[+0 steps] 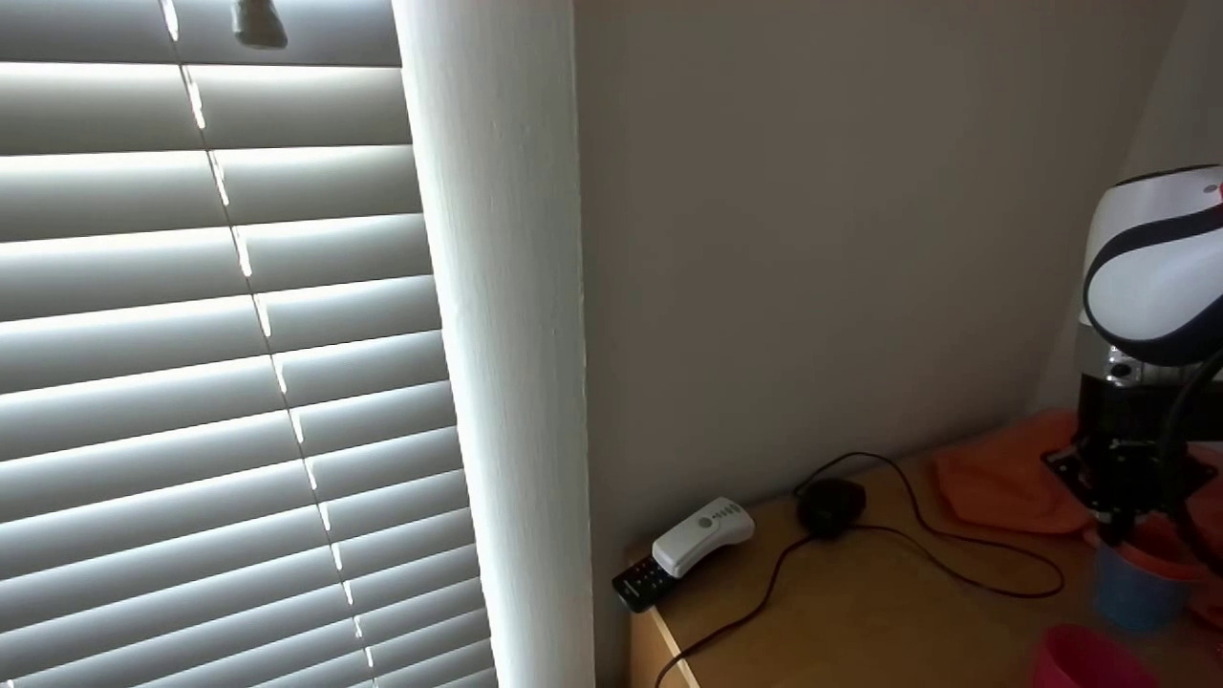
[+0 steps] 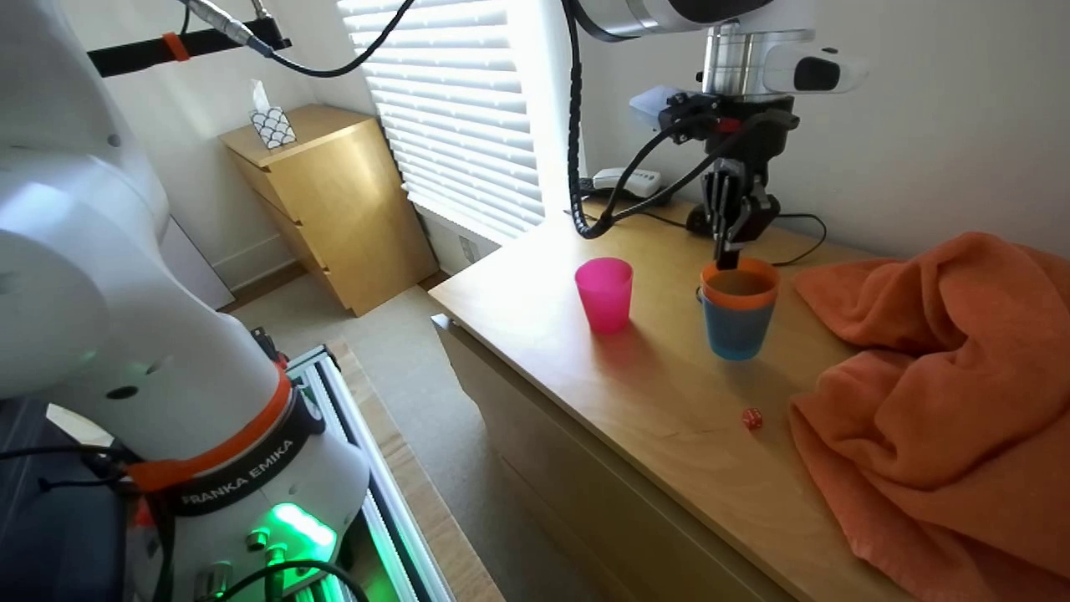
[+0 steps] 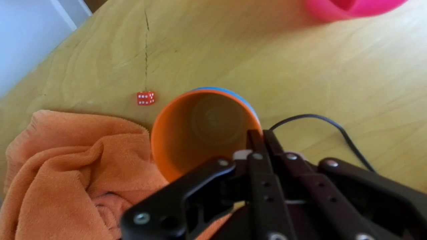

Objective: Put the pink and orange cups on the table

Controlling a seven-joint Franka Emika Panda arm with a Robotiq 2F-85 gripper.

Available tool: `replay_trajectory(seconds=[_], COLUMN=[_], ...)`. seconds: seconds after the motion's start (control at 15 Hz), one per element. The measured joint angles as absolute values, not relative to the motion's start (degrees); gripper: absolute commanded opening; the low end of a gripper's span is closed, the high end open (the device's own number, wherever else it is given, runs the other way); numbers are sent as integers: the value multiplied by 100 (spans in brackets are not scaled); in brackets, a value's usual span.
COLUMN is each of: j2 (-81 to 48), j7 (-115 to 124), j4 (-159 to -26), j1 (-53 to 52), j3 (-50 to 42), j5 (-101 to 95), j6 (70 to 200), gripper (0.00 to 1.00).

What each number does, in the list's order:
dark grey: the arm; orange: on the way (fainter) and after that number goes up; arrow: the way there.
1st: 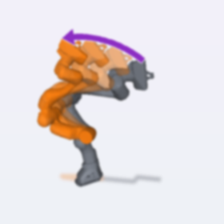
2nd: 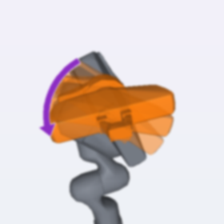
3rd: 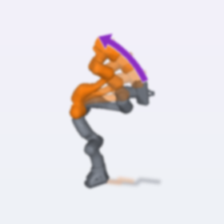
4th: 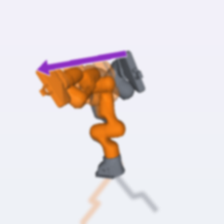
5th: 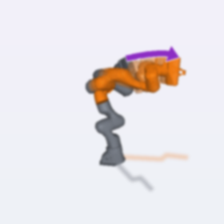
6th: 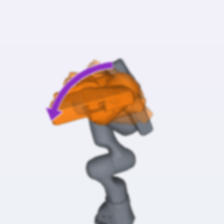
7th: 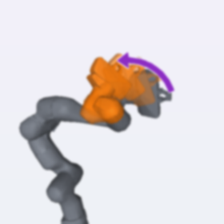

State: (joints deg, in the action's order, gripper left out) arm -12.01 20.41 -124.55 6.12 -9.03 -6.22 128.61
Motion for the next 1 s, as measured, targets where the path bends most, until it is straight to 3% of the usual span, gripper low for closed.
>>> replay_trajectory(seconds=[1.0], j2=[-1251], j7=[2224], j4=[-12440], j1=[616], j3=[-929], j5=[191], j6=[12700], gripper=[1])
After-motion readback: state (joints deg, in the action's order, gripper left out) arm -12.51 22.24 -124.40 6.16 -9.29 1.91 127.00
